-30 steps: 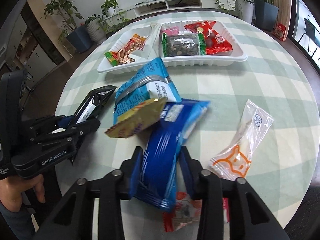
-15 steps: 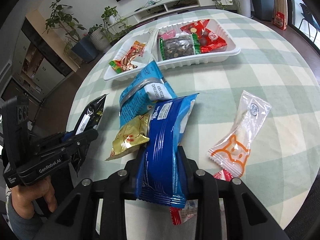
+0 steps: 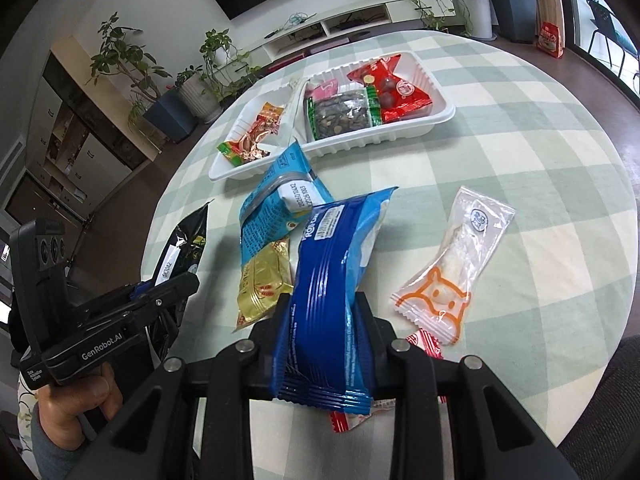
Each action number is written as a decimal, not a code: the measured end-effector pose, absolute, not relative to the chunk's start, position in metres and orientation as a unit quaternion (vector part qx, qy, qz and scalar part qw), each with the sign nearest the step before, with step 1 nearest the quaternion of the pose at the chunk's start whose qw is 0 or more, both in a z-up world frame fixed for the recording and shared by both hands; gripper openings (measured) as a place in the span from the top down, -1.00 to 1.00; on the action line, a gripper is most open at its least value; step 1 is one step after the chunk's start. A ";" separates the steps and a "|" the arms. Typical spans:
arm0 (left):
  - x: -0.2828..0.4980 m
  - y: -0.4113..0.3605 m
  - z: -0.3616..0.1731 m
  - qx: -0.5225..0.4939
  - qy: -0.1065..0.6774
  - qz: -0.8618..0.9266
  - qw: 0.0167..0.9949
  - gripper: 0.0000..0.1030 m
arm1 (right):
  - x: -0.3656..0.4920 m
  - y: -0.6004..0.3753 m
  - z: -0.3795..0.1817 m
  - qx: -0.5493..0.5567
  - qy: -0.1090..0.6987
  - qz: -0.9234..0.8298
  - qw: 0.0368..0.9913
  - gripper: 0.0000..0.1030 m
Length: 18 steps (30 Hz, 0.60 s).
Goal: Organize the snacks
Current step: 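Lift both held packets and carry them over the white tray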
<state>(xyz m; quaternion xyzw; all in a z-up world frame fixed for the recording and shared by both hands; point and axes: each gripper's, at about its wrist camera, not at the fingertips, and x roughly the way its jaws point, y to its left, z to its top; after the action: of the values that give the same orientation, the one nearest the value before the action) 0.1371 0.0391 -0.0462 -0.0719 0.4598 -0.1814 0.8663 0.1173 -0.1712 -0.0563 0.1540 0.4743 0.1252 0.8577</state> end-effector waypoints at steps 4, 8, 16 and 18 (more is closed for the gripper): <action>0.135 0.039 -0.042 -0.080 0.451 -0.187 0.869 0.52 | 0.113 -0.181 -0.053 0.168 0.465 0.128 0.859 0.38; 0.137 0.039 -0.039 -0.089 0.446 -0.191 0.870 0.52 | 0.112 -0.192 -0.047 0.178 0.454 0.125 0.864 0.38; 0.155 0.050 -0.017 -0.104 0.426 -0.188 0.879 0.52 | 0.119 -0.219 -0.025 0.188 0.419 0.119 0.880 0.38; 0.167 0.053 -0.008 -0.106 0.418 -0.188 0.882 0.52 | 0.126 -0.228 -0.014 0.186 0.406 0.118 0.887 0.38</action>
<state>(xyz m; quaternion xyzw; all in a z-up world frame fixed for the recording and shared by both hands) 0.1666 0.0534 -0.0081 -0.1058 0.4183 -0.1877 0.8824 0.1261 -0.2278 -0.0140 0.1856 0.4063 0.1177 0.8869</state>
